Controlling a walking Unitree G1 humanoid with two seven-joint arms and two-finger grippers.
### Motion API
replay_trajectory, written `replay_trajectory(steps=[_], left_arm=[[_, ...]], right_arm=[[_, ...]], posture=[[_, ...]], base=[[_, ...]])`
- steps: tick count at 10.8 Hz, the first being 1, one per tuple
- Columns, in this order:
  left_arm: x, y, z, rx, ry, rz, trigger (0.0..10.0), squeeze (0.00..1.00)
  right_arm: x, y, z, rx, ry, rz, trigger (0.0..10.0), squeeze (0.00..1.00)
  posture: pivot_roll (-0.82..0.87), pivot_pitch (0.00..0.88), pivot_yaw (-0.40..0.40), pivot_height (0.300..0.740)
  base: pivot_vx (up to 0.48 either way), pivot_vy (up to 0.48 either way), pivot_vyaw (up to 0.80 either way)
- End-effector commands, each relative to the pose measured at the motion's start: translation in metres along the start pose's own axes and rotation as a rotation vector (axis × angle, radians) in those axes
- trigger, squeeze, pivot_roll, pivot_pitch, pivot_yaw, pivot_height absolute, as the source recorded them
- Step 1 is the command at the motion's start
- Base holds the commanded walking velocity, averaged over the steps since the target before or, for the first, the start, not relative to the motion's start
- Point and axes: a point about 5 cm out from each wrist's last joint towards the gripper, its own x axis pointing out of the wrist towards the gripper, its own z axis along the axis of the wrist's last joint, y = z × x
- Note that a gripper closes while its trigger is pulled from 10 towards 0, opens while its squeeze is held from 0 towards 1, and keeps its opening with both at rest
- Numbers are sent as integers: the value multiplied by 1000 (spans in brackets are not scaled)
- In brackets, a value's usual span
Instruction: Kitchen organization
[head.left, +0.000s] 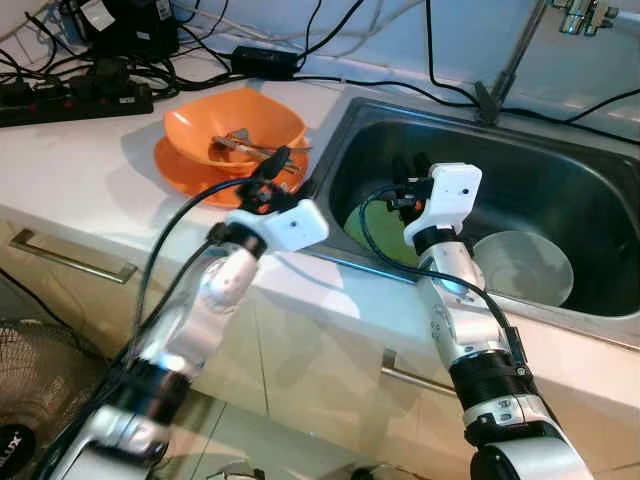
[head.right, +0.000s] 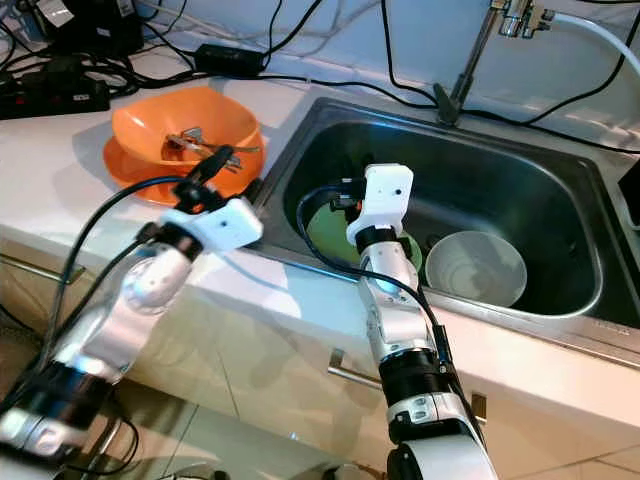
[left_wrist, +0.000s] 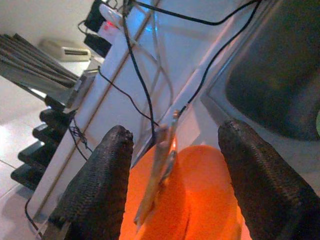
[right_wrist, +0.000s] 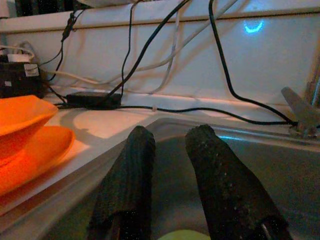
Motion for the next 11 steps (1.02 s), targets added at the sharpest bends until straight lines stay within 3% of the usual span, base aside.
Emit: replay_trajectory(steps=[1, 3, 4, 11], left_arm=[[6, -3, 4, 9, -10, -5, 10000, 0], [10, -7, 4, 2, -11, -8, 10000, 0], [10, -7, 4, 5, -9, 1, 0, 0], [17, 11, 6, 47, -28, 109, 0, 0]], right_arm=[[2, -2, 3, 2, -13, -7, 10000, 0], [2, -3, 3, 0, -15, -11, 10000, 0], [2, -3, 3, 1, -15, -14, 10000, 0], [5, -5, 6, -3, -26, -18, 10000, 0]], posture=[[66, 83, -71, 740], [61, 82, -67, 740], [64, 83, -67, 740], [60, 66, -67, 740]], base=[[0, 0, 0], [0, 0, 0], [0, 0, 0], [0, 0, 0]])
